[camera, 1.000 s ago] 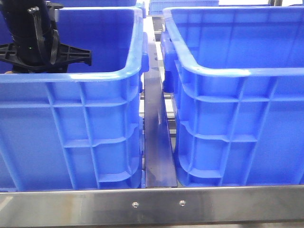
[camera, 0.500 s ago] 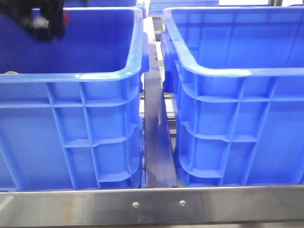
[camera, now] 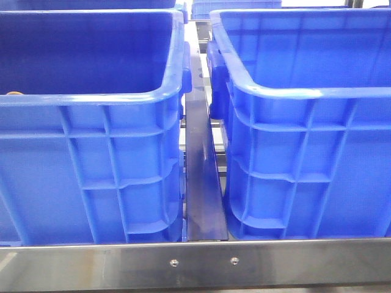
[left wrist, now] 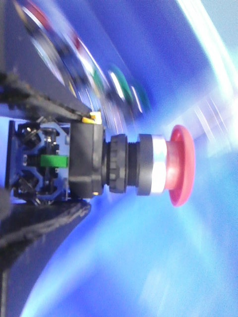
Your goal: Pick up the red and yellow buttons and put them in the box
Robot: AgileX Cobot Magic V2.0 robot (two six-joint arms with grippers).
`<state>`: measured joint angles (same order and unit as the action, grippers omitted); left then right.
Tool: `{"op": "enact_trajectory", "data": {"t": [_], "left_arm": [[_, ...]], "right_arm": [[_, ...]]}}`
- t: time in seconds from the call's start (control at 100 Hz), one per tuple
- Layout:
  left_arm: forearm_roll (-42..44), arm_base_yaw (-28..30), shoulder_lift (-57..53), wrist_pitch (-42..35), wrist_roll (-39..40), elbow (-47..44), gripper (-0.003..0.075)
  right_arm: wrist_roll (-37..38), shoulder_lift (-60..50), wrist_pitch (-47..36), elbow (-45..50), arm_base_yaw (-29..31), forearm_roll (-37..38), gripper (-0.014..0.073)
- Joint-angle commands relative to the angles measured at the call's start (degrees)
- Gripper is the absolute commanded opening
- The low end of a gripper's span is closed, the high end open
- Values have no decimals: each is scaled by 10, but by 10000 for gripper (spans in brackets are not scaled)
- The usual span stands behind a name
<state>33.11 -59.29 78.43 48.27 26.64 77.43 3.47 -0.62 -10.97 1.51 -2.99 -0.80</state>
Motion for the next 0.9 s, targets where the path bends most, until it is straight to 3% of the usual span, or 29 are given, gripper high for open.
{"op": "enact_trajectory", "data": {"t": [0.0,0.12,0.24,0.48,0.65,0.89], "left_arm": [[15,-37,-21,-29,-27,18,-19],[15,-70,-20,-34,-50,18,-19],[15,-87,-20,-38,-57,18,-19],[15,-89,-20,-39,-57,18,-19],[15,-89,-20,-39,-57,18,-19],[15,-89,-20,-39,-57,18,-19]], "right_arm": [[-2,-15,-62,-6,2,5,-105],[19,-15,-59,-17,2,3,-105],[79,-15,6,-69,2,2,-105],[96,53,293,-271,2,1,-105],[96,157,442,-400,2,-6,-105],[96,245,477,-453,2,-11,-105]]}}
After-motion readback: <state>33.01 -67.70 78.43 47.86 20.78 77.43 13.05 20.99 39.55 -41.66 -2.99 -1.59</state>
